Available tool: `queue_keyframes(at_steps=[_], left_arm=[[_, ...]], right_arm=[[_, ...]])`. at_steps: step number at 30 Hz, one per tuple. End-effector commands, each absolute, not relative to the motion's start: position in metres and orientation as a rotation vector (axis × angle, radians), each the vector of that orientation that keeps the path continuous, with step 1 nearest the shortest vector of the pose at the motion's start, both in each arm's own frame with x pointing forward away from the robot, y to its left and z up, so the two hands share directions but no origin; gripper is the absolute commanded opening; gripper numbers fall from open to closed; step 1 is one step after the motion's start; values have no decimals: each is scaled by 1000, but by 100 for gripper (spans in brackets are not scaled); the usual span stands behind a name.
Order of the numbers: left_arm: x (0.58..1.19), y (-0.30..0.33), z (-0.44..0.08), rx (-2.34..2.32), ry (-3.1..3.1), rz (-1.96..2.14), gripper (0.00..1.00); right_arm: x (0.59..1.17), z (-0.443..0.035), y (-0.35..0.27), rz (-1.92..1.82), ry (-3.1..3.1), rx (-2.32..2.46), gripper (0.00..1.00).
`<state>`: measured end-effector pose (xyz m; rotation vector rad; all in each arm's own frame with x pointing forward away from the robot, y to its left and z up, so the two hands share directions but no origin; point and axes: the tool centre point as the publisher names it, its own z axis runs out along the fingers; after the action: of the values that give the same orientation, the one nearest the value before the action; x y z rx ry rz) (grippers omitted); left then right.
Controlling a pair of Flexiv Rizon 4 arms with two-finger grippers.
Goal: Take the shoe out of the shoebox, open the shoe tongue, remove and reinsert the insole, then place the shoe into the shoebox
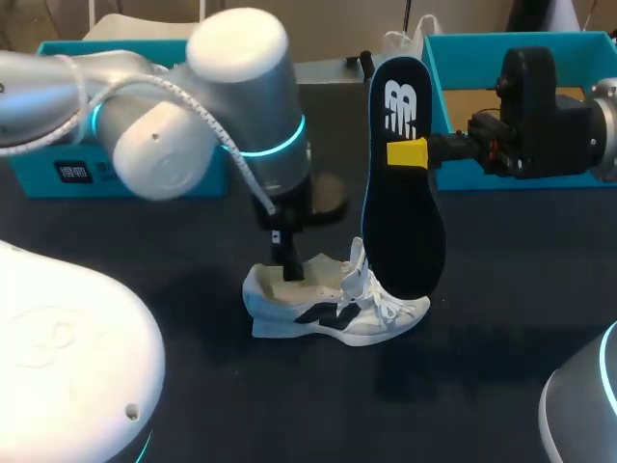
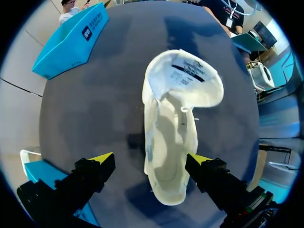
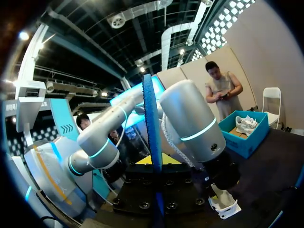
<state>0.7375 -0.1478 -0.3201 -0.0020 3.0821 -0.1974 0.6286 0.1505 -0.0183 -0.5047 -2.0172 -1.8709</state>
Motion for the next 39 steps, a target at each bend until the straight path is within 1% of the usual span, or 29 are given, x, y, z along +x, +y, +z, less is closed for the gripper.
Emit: queue_keyframes(at_steps=[1, 10, 11, 12, 13, 15, 16, 18, 19, 20, 22, 23, 25, 26, 27, 28, 29, 31, 39], left_arm=[[747, -165, -332, 29, 3101, -160, 100], [760, -178, -362, 43, 3131, -213, 100], [761, -179, -365, 32, 3139, -203, 98], [762, -179, -368, 31, 3142, -200, 92], [763, -179, -369, 31, 3145, -205, 91], [763, -180, -373, 25, 3149, -197, 85], [763, -180, -374, 25, 3148, -196, 84], [760, -181, -377, 26, 3146, -198, 85], [760, -182, -379, 25, 3146, -197, 81], [759, -182, -381, 24, 3146, -196, 75], [759, -182, -386, 15, 3158, -191, 71], [759, -183, -388, 11, 3158, -187, 66], [759, -184, -391, 1, 3166, -177, 52], [759, -184, -391, 1, 3168, -179, 48], [758, -183, -392, 1, 3170, -180, 42], [758, -184, -392, 1, 3171, -180, 40], [757, -183, -393, 6, 3176, -181, 33], [755, -183, -394, 10, 3179, -175, 0], [751, -179, -383, 61, 3179, -232, 0]], right_arm=[[630, -18, 153, -1870, -2017, -504, 0], [630, -18, 153, -1870, -2017, -504, 0], [630, -18, 153, -1870, -2017, -504, 0], [630, -18, 153, -1870, -2017, -504, 0], [630, -18, 153, -1870, -2017, -504, 0], [630, -18, 153, -1870, -2017, -504, 0], [630, -18, 153, -1870, -2017, -504, 0], [630, -18, 153, -1870, -2017, -504, 0], [630, -18, 153, -1870, -2017, -504, 0], [630, -18, 153, -1870, -2017, -504, 0], [630, -18, 153, -1870, -2017, -504, 0], [630, -18, 153, -1870, -2017, -504, 0], [630, -18, 153, -1870, -2017, -504, 0], [630, -18, 153, -1870, -2017, -504, 0], [630, -18, 153, -1870, -2017, -504, 0], [630, -18, 153, -1870, -2017, -504, 0], [630, -18, 153, -1870, -2017, -504, 0], [630, -18, 153, -1870, -2017, -504, 0], [630, -18, 153, -1870, -2017, -504, 0]])
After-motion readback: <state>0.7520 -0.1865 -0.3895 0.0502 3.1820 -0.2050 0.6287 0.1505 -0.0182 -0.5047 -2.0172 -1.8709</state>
